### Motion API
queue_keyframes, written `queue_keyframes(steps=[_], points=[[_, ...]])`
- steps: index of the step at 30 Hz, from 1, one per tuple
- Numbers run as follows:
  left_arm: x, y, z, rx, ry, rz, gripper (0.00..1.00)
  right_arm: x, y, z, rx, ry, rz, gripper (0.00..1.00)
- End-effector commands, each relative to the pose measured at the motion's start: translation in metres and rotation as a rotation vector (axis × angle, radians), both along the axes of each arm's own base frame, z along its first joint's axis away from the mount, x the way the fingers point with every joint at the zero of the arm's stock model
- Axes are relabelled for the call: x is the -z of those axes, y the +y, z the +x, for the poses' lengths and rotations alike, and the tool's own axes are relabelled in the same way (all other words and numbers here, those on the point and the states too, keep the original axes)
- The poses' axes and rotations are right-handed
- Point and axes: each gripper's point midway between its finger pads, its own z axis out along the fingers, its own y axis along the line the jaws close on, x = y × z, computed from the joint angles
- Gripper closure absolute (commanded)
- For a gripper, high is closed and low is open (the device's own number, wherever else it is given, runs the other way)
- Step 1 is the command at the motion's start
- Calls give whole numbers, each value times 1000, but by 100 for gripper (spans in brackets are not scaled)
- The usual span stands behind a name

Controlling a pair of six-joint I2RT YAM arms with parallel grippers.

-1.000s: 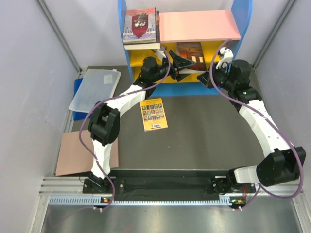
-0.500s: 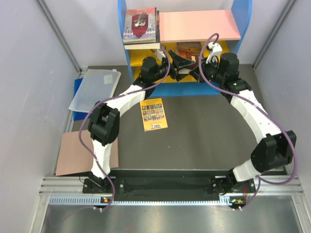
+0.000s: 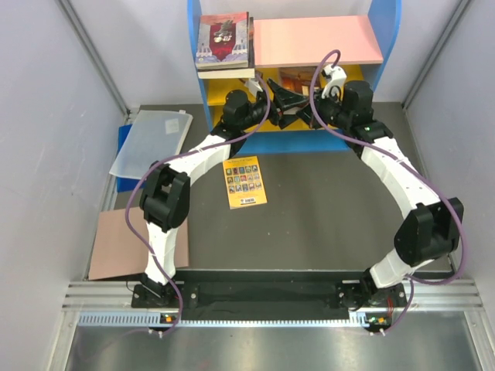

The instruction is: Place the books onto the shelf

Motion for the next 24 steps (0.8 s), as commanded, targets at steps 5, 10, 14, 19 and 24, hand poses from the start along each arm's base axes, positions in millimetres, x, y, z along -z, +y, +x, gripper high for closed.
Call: queue_keyframes(steps=[5, 10, 14, 19, 24], points=[[-75, 22, -27, -12, -199, -103, 1, -23, 10, 17, -7, -77, 19, 100], [-70, 32, -36, -37, -184, -100, 1, -23, 13, 20, -9, -77, 29, 100], [-68, 39, -50, -51, -177, -95, 1, -26, 15, 23, -11, -82, 36, 100], [-50, 48, -74, -53, -143, -64, 1, -27, 18, 26, -16, -79, 38, 100], [-21, 56, -106, -44, -108, -12, 1, -28, 21, 28, -24, -80, 35, 100]])
